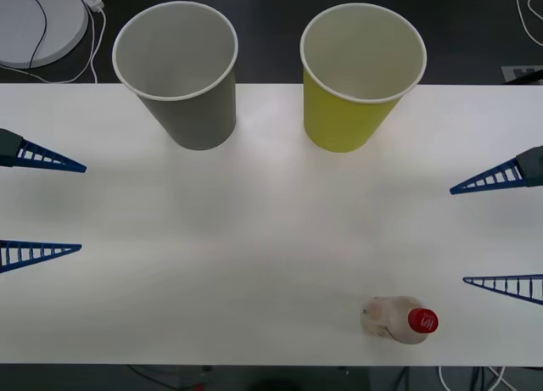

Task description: Put the can into the green bin and the plastic bottle into the gray bin

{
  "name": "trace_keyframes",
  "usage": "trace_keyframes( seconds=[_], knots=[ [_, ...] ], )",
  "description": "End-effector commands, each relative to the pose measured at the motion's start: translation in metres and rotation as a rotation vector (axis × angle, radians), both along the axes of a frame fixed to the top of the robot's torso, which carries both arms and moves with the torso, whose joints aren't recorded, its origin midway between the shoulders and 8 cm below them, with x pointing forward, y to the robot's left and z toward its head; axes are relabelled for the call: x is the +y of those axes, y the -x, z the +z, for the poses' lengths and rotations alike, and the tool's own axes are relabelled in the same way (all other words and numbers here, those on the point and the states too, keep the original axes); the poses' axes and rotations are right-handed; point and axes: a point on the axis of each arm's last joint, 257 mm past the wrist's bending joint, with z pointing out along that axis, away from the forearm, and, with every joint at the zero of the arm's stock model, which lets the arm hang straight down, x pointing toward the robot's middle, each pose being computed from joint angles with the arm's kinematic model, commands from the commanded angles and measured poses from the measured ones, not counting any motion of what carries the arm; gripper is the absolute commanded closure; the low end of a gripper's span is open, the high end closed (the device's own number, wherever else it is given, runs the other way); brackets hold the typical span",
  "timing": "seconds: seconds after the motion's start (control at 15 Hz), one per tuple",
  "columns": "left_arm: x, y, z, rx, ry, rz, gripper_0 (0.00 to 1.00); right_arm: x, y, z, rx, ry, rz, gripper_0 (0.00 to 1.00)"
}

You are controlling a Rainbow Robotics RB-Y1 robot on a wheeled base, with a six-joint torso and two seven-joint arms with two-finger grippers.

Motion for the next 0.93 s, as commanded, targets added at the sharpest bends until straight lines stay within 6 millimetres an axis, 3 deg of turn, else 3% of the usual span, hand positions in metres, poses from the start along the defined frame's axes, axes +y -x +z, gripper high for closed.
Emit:
trace_keyframes(
  seconds=[0.07, 0.4, 0.53, 0.93],
  knots=[
    [0.000, 0.000, 0.000, 0.000, 0.000, 0.000, 0.00, 0.004, 0.000, 0.010, 0.008, -0.041, -0.002, 0.00],
    [0.000, 0.000, 0.000, 0.000, 0.000, 0.000, 0.00, 0.004, 0.000, 0.024, -0.030, -0.101, 0.011, 0.00],
    [0.000, 0.000, 0.000, 0.000, 0.000, 0.000, 0.00, -0.006, 0.001, 0.025, -0.068, -0.106, 0.013, 0.00],
    [0.000, 0.000, 0.000, 0.000, 0.000, 0.000, 0.00, -0.056, 0.013, 0.001, -0.007, -0.084, 0.025, 0.00]
  ],
)
